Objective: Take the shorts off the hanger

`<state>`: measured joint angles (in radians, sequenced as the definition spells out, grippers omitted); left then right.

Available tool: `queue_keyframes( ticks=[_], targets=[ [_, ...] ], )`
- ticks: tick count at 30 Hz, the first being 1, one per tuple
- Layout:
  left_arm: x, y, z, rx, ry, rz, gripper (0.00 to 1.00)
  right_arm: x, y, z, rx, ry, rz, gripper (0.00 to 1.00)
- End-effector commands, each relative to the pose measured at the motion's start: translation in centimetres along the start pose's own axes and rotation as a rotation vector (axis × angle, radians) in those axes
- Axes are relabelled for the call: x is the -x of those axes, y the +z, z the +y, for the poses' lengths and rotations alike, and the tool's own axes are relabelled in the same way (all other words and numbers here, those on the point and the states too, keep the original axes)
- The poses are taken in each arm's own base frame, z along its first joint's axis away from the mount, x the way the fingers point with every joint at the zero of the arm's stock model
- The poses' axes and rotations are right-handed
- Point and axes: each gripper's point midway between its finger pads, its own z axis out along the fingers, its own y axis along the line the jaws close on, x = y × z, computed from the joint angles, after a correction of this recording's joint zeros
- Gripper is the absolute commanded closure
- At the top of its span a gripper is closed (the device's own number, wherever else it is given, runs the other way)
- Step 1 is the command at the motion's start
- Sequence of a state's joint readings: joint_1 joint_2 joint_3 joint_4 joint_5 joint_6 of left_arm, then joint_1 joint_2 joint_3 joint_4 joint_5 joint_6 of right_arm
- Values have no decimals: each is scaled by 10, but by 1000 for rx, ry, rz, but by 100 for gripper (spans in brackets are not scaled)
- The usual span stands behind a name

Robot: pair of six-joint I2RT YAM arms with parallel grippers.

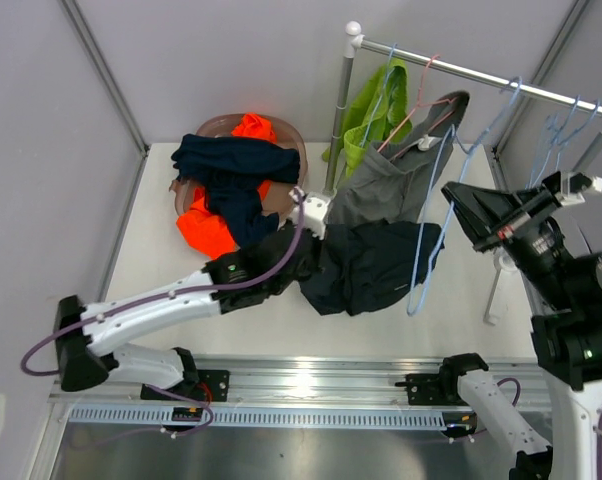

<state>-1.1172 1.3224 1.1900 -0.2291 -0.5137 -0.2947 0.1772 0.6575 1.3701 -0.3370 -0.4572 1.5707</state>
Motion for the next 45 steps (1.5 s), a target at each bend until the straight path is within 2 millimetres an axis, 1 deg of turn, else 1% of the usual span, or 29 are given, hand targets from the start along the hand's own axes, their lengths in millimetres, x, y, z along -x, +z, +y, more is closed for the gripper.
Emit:
queue_keyframes(
  ticks=[1,2,3,4,5,7,9,14,15,17,18,21,24,25,26,28,30,32,33,34,35,37,38,39,40,41,42,44,45],
  targets=[
    [33,-53,24,22,-113,-106,100,28,38,-29,-32,-117,-47,100],
    [44,-71,36,37,-128,-134,100,37,42,-25,-10,-162,-75,100],
    [41,-82,48,68,-108,-116,100,48,53,-34,-32,-200,-91,100],
    [44,-91,57,90,-104,-121,100,55,57,-30,-27,-226,-104,100],
    [60,-111,70,106,-126,-167,100,63,62,-29,-19,-252,-116,100],
    [62,-128,83,121,-109,-169,100,93,72,-38,-43,-265,-160,100],
    [78,-150,95,126,-131,-214,100,118,79,-45,-40,-262,-194,100],
    [85,-172,112,155,-128,-239,100,158,88,-61,-36,-260,-246,100],
    [87,-175,116,165,-127,-245,100,171,88,-74,-59,-233,-261,100],
    [92,-178,117,169,-125,-256,100,177,88,-80,-60,-228,-270,100],
    [96,-180,119,172,-126,-265,100,182,87,-92,-78,-213,-274,100],
    [113,-184,120,183,-108,-300,100,185,84,-107,-101,-201,-279,100],
    [143,-191,128,244,-71,-357,100,185,77,-130,-145,-180,-283,100],
    [148,-190,129,262,-51,-359,100,185,73,-145,-174,-160,-287,100],
    [164,-191,130,283,-24,-376,100,180,70,-148,-175,-158,-283,100],
    [181,-187,134,315,-13,-407,100,178,63,-168,-204,-129,-281,100],
    [203,-185,138,327,9,-435,100,173,59,-173,-209,-115,-273,100],
    [222,-171,151,348,15,-445,100,169,54,-183,-224,-93,-267,100],
    [236,-172,156,353,8,-469,100,167,52,-183,-223,-92,-266,100],
    [253,-178,175,406,-3,-502,100,165,50,-185,-227,-88,-265,100],
    [255,-153,177,410,31,-467,100,164,48,-188,-233,-86,-265,100],
    [297,-162,193,459,35,-553,100,158,45,-190,-251,-90,-255,100],
    [306,-158,217,535,62,-557,100,154,43,-190,-251,-99,-245,100],
    [303,-111,233,569,81,-491,100,152,41,-195,-259,-100,-241,100],
    [347,-150,255,632,52,-612,100,148,37,-194,-262,-115,-237,100],
    [353,-134,269,644,33,-608,100,145,35,-195,-263,-121,-235,100],
    [362,-96,277,603,39,-607,100,143,32,-200,-270,-117,-232,100],
    [373,-75,294,592,29,-647,100,135,28,-198,-266,-132,-219,100],
    [357,-42,301,576,33,-595,100,133,26,-199,-268,-137,-214,100]
  ],
)
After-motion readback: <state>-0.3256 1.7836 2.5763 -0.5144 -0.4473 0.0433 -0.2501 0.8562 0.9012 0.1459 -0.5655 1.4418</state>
